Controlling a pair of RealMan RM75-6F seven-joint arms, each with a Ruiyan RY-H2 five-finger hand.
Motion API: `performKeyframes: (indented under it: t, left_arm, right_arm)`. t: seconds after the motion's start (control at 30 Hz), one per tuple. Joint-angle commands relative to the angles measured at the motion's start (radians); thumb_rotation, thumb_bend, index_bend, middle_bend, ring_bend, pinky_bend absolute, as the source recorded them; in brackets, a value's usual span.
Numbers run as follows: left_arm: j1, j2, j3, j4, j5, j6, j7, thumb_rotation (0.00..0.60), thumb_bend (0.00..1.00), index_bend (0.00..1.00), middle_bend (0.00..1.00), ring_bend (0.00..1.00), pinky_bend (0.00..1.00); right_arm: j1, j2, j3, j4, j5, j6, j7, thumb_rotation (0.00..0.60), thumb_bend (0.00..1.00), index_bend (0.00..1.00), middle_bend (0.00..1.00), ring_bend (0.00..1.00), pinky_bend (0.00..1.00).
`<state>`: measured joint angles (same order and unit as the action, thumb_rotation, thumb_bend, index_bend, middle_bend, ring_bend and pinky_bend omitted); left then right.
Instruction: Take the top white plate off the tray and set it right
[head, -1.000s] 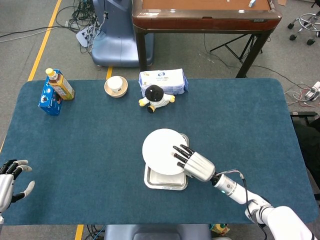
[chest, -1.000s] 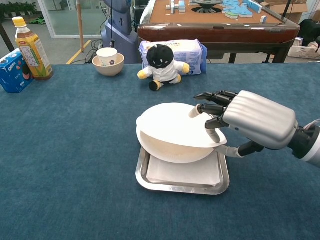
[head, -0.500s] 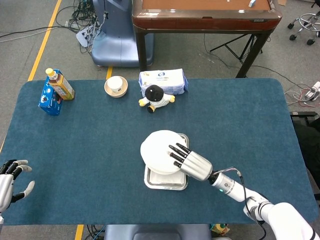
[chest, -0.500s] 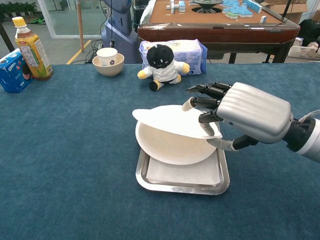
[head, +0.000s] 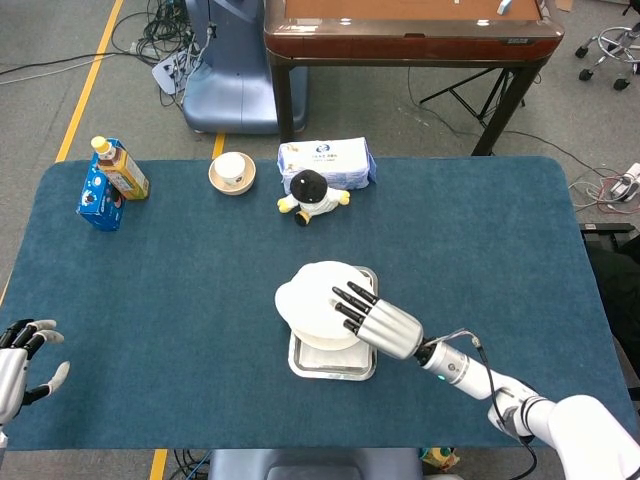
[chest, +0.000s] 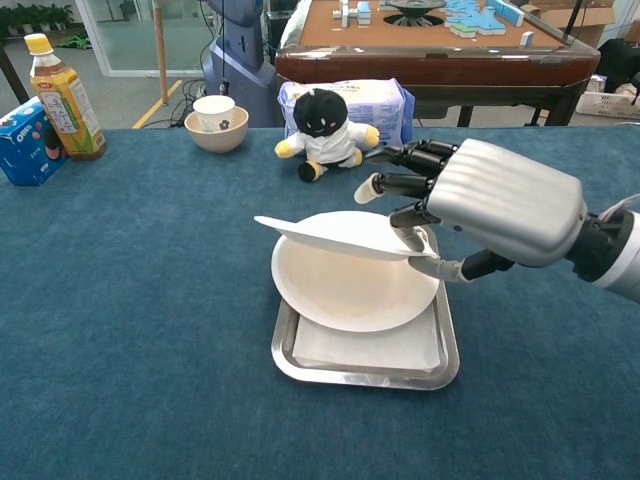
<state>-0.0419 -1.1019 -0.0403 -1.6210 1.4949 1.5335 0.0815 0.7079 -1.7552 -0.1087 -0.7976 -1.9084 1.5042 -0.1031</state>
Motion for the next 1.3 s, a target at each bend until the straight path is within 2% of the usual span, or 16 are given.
performKeyframes:
  t: [0.03,0.47,0.87,1.3]
  left_arm:
    - [0.0,0.0,0.0,0.0,0.0,-0.001,0.0,0.6,0.27,0.42,0.3,0.19,0.32]
    - [-0.002,-0.001,-0.001,0.003,-0.003,-0.004,0.002,0.6,0.27,0.42,0.3,0.19,0.32]
    - [-0.001,-0.003,0.0,0.002,-0.001,-0.002,0.007,0.6,0.27,0.42,0.3,0.19,0.32]
    - [-0.005,-0.008,0.001,0.002,-0.005,-0.011,0.02,0.6,0.27,0.42,0.3,0.19,0.32]
  right_arm:
    - [0.008,0.016,0.006,-0.025,-0.004,-0.007,-0.02,0.6,0.51,0.66,0.25,0.1,0.19]
    - [0.02,0.076,0.024,-0.115,-0.016,-0.015,-0.092,0.6,0.51,0.67,0.25,0.1,0.19]
    - [0.002,0.218,0.041,-0.222,-0.005,-0.032,-0.202,0.6,0.51,0.69,0.25,0.1,0.19]
    - [-0.068,0.324,0.056,-0.218,0.048,-0.023,-0.219,0.6,0.51,0.7,0.25,0.1,0.19]
